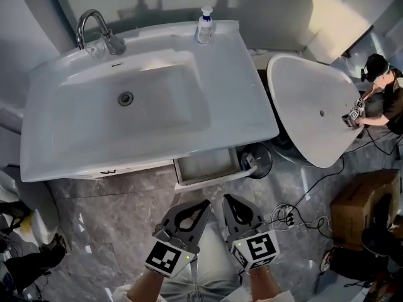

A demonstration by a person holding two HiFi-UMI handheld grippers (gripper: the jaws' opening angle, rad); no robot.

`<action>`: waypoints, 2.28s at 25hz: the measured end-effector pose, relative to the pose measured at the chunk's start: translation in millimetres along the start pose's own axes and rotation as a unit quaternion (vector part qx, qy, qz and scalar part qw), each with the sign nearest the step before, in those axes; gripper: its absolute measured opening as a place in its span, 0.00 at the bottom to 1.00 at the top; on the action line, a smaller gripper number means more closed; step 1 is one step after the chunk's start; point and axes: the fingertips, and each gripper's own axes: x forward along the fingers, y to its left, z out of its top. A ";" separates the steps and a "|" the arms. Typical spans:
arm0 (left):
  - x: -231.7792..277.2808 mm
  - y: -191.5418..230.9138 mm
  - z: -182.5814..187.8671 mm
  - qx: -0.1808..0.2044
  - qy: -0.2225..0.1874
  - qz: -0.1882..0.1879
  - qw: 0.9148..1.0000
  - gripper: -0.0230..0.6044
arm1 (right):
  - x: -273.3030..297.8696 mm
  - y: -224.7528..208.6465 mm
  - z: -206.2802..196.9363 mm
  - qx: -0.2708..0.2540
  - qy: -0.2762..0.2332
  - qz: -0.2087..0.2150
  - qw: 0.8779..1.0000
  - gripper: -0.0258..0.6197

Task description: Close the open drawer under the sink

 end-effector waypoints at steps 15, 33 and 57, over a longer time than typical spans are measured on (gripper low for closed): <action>16.7 13.4 -89.9 -0.007 0.038 0.007 0.999 0.06 | 42.5 -23.5 -93.6 0.025 0.022 -0.006 0.999 0.05; 35.4 33.7 -149.9 -0.020 0.067 0.036 0.997 0.06 | 79.2 -35.9 -155.8 0.037 0.060 -0.004 0.998 0.05; 43.6 47.9 -166.3 -0.016 0.083 0.035 0.996 0.06 | 109.9 -39.4 -171.1 0.051 0.052 0.009 0.997 0.05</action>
